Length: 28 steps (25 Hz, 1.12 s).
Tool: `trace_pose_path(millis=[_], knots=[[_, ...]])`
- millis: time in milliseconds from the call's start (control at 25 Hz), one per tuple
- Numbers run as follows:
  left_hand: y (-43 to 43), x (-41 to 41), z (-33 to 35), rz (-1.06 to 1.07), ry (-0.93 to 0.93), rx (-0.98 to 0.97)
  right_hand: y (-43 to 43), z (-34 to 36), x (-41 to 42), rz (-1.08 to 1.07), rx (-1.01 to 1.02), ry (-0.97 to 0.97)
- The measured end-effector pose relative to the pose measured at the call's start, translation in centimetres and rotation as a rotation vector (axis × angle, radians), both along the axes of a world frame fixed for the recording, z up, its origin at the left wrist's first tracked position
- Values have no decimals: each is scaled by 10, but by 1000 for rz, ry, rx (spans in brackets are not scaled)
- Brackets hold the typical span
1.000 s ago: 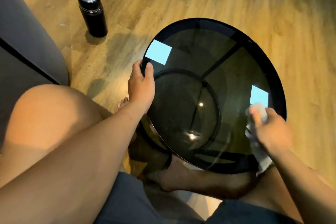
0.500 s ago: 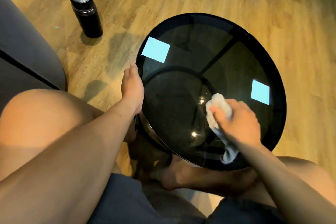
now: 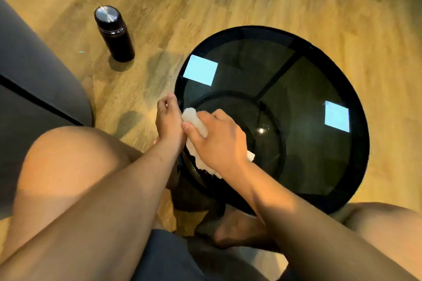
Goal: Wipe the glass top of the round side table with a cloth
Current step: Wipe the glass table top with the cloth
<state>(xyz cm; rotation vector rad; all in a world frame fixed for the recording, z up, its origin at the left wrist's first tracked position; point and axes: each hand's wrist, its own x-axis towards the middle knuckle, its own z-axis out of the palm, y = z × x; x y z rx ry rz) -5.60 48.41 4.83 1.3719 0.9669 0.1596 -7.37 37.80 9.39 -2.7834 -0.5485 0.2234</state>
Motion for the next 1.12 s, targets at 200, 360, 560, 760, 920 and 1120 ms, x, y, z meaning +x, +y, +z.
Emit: trace_pose_path(millis=[200,360,560,760,920,1120], knots=[[-3,-1,-5,-99,91,172,-158,13,8,-85,-250,-43],[-2,-2,-4,-392,-6,717,-210,14,83,-497,-258,-138],[-1,-3,-4,-533,-160,852,-52,0,86,-268,-172,-188],[-3,-6,-3,-618,-278,940,-77,7,-24,125,41,-59],[0,-5,-5,-696,-257,976,-199,8,23,-97,-271,-141],[1,-2,-4,-658,-266,910,-160,8,115,-499,-217,-178]])
